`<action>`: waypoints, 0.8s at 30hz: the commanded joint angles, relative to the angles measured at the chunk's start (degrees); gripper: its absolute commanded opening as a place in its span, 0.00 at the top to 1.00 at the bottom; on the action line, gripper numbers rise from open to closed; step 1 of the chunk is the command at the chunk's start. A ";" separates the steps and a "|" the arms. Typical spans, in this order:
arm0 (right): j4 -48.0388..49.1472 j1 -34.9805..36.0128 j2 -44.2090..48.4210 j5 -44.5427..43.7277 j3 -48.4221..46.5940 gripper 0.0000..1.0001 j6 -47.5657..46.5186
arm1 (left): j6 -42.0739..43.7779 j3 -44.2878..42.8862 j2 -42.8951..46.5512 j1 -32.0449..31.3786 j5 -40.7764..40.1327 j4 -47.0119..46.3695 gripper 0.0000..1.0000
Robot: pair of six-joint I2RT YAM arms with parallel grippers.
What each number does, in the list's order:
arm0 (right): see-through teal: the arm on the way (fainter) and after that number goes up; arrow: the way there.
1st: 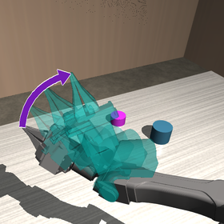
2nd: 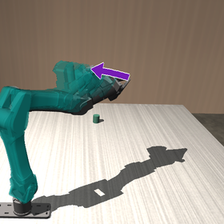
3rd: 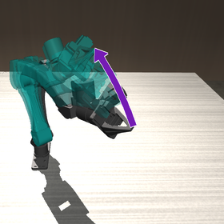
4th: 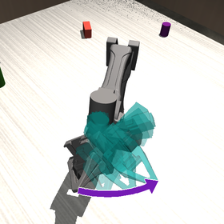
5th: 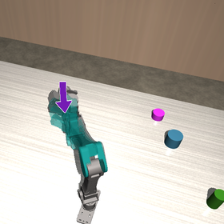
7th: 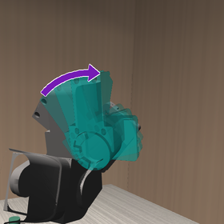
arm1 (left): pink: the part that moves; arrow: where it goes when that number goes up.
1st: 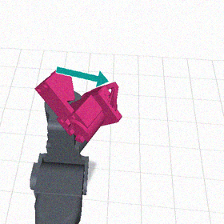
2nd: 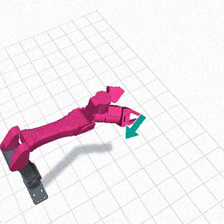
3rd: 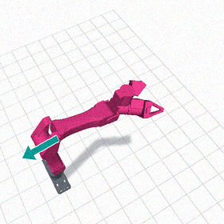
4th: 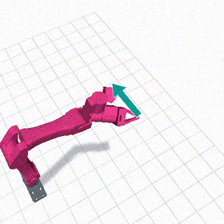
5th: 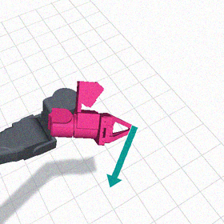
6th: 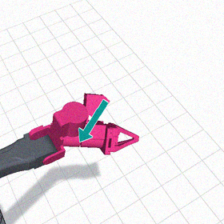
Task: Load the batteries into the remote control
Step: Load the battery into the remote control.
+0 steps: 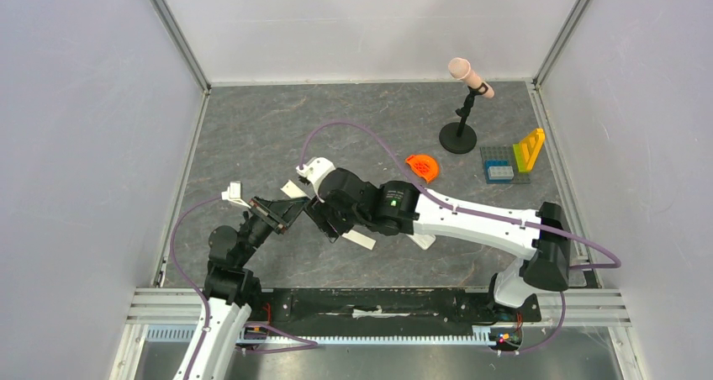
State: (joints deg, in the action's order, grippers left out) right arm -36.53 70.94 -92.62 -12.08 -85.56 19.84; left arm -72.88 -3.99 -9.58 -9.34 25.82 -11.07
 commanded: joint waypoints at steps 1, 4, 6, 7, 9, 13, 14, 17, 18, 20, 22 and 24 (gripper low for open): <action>4.09 0.18 4.46 0.62 -0.99 0.34 1.78 | -3.23 0.03 0.79 0.20 -0.94 -2.20 0.98; 5.14 0.17 5.63 1.20 -0.41 0.33 2.67 | -4.50 -0.14 1.08 0.20 -1.15 -2.20 0.98; 5.70 0.17 6.22 1.53 -0.08 0.31 3.81 | -5.28 -0.31 1.56 0.20 -1.30 -2.27 0.98; 6.09 0.17 6.73 1.52 0.39 0.29 4.54 | -5.77 -0.48 1.90 0.20 -1.37 -2.33 0.98; 7.92 0.22 8.30 1.61 2.23 0.27 6.50 | -6.82 -0.71 2.54 0.20 -1.55 -2.38 0.98; 13.43 0.17 12.24 0.58 7.26 0.26 12.17 | -8.85 -1.09 3.40 0.20 -1.74 -2.37 0.98; 14.64 0.17 13.14 0.17 8.50 0.26 13.36 | -9.34 -1.17 3.51 0.20 -1.74 -2.46 0.98; 18.74 0.17 15.69 -1.53 12.59 0.26 17.76 | -10.23 -1.68 3.76 0.20 -1.48 -2.40 0.98; 20.05 0.24 16.75 -2.28 13.89 0.25 19.43 | -10.59 -1.87 3.78 0.20 -1.34 -2.46 0.98; 23.45 0.22 18.94 -3.58 17.86 0.25 22.55 | -11.36 -2.39 3.87 0.20 -1.23 -2.38 0.98; 27.07 0.17 21.26 -4.67 21.64 0.24 25.84 | -12.52 -2.84 3.96 0.20 -1.13 -2.38 0.98; 30.49 0.22 23.86 -5.94 25.33 0.23 29.15 | -14.30 -3.43 4.29 0.20 -1.29 -1.78 0.98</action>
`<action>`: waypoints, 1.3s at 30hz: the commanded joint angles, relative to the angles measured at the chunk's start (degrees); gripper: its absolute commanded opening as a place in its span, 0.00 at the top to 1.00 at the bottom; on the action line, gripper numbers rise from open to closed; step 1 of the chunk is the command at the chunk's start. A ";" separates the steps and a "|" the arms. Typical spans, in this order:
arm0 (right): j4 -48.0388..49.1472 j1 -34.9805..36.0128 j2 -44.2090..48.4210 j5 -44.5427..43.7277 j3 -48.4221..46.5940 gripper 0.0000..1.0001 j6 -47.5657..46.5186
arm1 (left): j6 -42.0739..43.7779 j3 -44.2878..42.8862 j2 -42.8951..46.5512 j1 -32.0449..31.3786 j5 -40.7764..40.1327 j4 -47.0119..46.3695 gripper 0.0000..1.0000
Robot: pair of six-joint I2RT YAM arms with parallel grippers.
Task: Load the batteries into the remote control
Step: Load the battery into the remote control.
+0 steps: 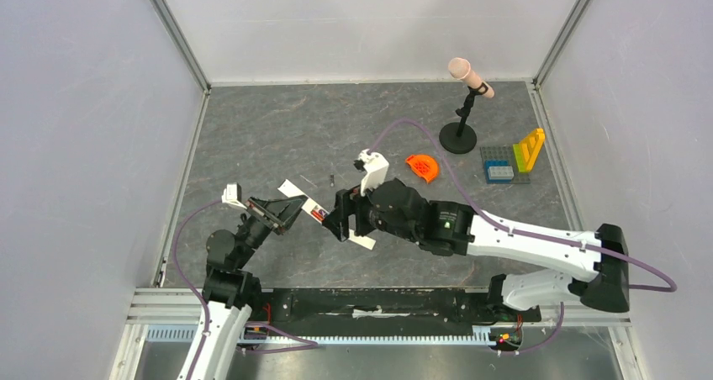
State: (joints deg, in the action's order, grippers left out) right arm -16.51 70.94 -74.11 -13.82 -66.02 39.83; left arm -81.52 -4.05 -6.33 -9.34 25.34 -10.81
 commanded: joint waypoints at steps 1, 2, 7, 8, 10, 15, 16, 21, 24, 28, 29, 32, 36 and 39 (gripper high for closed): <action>12.26 0.19 6.38 -4.82 7.80 0.23 11.06 | -6.30 -3.57 1.22 0.20 -0.95 -1.94 0.98; 14.06 0.23 7.70 -4.95 9.60 0.23 12.50 | -7.14 -3.87 1.51 0.20 -1.06 -1.81 0.98; 23.34 0.23 12.18 -4.14 17.12 0.22 16.75 | -10.77 -4.82 3.26 0.19 -2.87 0.29 0.98; 25.50 0.17 12.86 -3.38 18.21 0.21 17.07 | -11.13 -4.90 3.41 0.20 -3.14 0.71 0.98; 28.99 0.17 13.93 -2.38 19.95 0.21 17.32 | -11.21 -5.06 3.82 0.20 -3.33 1.69 0.98; 31.83 0.17 15.50 -2.61 21.28 0.20 16.82 | -10.96 -5.09 5.77 0.20 -4.68 5.18 0.98; 32.15 0.20 15.64 -2.75 21.28 0.20 16.47 | -11.10 -5.09 7.59 0.20 -5.25 5.86 0.98; 31.23 0.17 15.59 -4.30 20.04 0.19 13.69 | -10.67 -4.98 8.18 0.20 -6.06 7.40 0.98; 29.42 0.17 14.98 -5.77 18.96 0.19 13.08 | -10.24 -4.42 8.26 0.20 -6.43 7.19 0.98; 29.13 0.21 14.40 -6.69 18.65 0.20 13.45 | -11.31 -2.74 8.18 0.20 -6.66 6.08 0.98; 29.09 0.20 14.32 -6.75 18.54 0.19 13.61 | -11.85 -2.11 8.17 0.16 -6.71 5.38 0.98; 29.17 0.26 14.16 -6.16 18.88 0.19 14.90 | -13.16 -0.68 8.17 0.20 -6.70 3.49 0.98; 30.03 0.34 13.13 -4.98 19.74 0.19 18.44 | -14.02 -0.51 8.23 0.20 -6.03 3.34 0.98; 31.40 0.72 11.35 -3.31 19.88 0.17 20.67 | -14.61 -0.86 8.24 0.18 -5.39 3.25 0.98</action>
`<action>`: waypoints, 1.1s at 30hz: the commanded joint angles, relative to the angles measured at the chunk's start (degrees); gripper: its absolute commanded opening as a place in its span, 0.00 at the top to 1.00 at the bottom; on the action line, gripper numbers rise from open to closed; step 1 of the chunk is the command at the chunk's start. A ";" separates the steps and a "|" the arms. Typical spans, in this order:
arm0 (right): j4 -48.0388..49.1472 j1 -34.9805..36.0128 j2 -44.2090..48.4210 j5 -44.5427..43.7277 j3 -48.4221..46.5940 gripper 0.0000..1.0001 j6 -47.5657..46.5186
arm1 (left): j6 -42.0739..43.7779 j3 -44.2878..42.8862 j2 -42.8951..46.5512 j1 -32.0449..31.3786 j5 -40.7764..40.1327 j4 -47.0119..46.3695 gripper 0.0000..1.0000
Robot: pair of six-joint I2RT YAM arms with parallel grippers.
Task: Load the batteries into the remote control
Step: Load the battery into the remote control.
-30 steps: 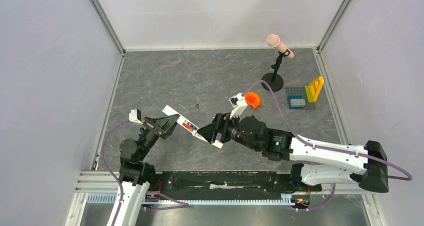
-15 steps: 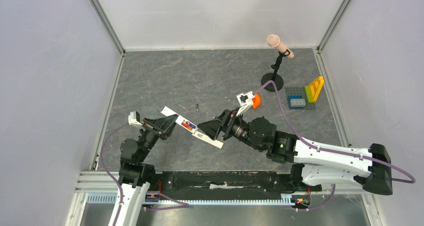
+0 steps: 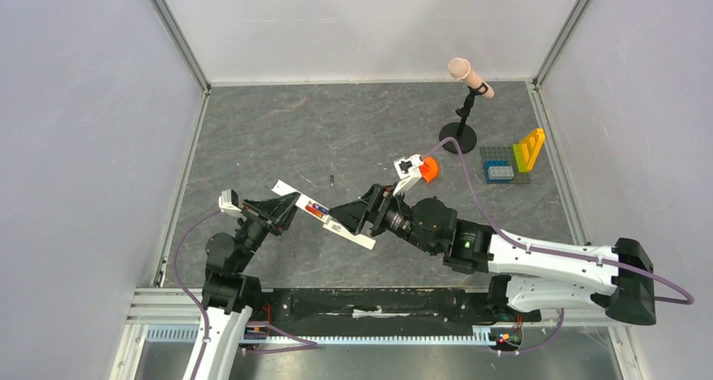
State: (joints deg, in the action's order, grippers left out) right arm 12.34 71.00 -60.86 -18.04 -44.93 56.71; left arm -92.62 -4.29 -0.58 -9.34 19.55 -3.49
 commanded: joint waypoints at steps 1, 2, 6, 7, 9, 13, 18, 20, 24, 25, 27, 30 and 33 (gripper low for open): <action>3.13 0.99 -2.42 1.35 -1.06 0.17 4.34 | -3.67 -0.71 2.46 0.20 0.53 -4.07 0.98; 3.95 1.21 -2.83 1.50 -0.84 0.16 4.67 | -3.79 -0.87 2.51 0.20 0.58 -4.01 0.98; 6.02 2.11 -2.90 2.06 -0.03 0.12 4.50 | -4.21 -1.23 2.69 0.16 0.86 -3.77 0.98; 6.20 2.20 -2.82 2.27 0.06 0.11 4.30 | -4.42 -1.24 2.76 0.20 0.76 -3.41 0.98; 6.90 2.29 -2.69 3.07 0.26 0.08 3.63 | -4.93 -1.16 2.81 0.20 0.51 -3.37 0.98; 9.68 2.44 -2.26 4.43 1.87 0.00 3.31 | -5.59 -1.07 2.80 0.20 0.28 -3.70 0.98; 10.93 2.86 -2.32 4.75 2.24 0.01 4.01 | -8.03 -0.06 2.98 0.16 1.48 -5.98 0.98; 11.98 3.18 -2.08 3.56 3.04 0.01 5.92 | -9.50 0.33 2.99 0.20 1.71 -7.08 0.98; 10.87 4.27 -2.21 2.26 2.89 0.01 7.26 | -11.40 0.25 3.01 0.20 1.72 -7.84 0.98; 10.45 4.45 -2.32 2.11 2.62 0.01 7.26 | -11.60 0.17 3.00 0.20 1.83 -8.01 0.98; 9.34 4.67 -2.60 1.72 2.14 0.01 7.81 | -11.97 -0.09 3.13 0.20 1.89 -8.10 0.98; 9.51 4.80 -3.36 2.04 1.70 0.01 9.03 | -12.34 -0.66 3.24 0.20 1.95 -8.12 0.98; 8.68 4.84 -4.17 1.00 0.84 0.01 10.55 | -12.84 -1.05 3.22 0.20 2.39 -8.29 0.98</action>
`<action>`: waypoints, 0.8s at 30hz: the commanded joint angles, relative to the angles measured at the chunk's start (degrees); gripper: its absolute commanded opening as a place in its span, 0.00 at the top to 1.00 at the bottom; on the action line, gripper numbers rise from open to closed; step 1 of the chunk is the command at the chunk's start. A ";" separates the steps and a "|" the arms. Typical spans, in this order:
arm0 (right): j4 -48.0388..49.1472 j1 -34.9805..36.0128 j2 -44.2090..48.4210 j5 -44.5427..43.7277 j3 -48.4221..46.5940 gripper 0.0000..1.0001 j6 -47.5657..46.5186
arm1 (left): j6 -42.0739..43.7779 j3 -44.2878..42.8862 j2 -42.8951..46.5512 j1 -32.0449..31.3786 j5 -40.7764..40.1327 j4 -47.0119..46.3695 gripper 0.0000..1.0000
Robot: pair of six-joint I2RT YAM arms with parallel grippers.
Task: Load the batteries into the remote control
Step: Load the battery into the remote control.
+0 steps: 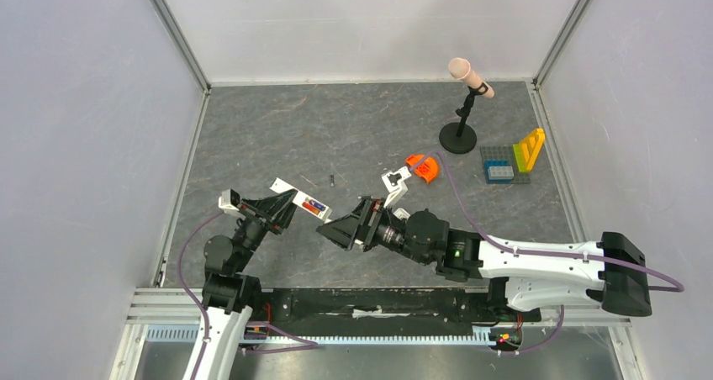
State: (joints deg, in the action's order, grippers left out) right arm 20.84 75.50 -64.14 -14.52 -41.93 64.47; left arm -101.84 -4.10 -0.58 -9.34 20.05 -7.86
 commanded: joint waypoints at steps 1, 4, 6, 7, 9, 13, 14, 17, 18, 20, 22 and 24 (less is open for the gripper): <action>0.43 0.33 -1.04 -3.47 -2.11 0.01 3.42 | -3.75 -1.41 3.24 0.20 2.04 -3.92 0.98; 1.13 0.34 -1.44 -6.26 -2.10 0.05 4.85 | -4.50 -1.78 3.24 0.20 2.83 -3.52 0.98; 1.09 0.34 -1.67 -7.90 -2.36 0.07 5.65 | -5.16 -2.11 3.39 0.20 3.14 -3.39 0.98; 0.97 0.30 -1.71 -8.89 -2.24 0.08 6.08 | -5.19 -2.42 3.46 0.18 3.23 -3.04 0.98; 1.31 0.34 -1.87 -11.16 -1.57 0.10 7.54 | -5.21 -3.17 3.42 0.20 3.48 -1.69 0.98; 3.18 0.35 -1.73 -14.48 0.21 0.16 10.05 | -5.24 -4.56 3.48 0.20 3.57 -0.01 0.98; 3.66 0.34 -1.85 -15.01 0.37 0.19 10.18 | -5.15 -4.87 3.53 0.20 3.55 0.49 0.98; 4.18 0.21 -2.69 -15.36 -0.26 0.26 10.18 | -4.73 -5.55 3.49 0.20 3.59 1.61 0.98; 4.06 0.16 -3.02 -15.27 -0.62 0.29 10.08 | -4.62 -5.64 3.53 0.20 3.72 1.77 0.98; 4.01 0.08 -3.58 -15.07 -1.19 0.33 10.02 | -4.54 -5.66 3.59 0.20 3.93 2.18 0.98; 3.70 -0.33 -3.98 -14.22 -1.65 0.38 10.23 | -4.51 -5.66 3.57 0.20 4.41 2.49 0.98; 3.54 -0.53 -4.12 -13.83 -1.66 0.40 10.56 | -4.54 -5.96 3.70 0.20 4.63 2.82 0.98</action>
State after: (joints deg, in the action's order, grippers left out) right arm 22.61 75.42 -67.83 -27.07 -41.82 73.91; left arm -104.36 -7.25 -0.58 -9.34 23.05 -5.13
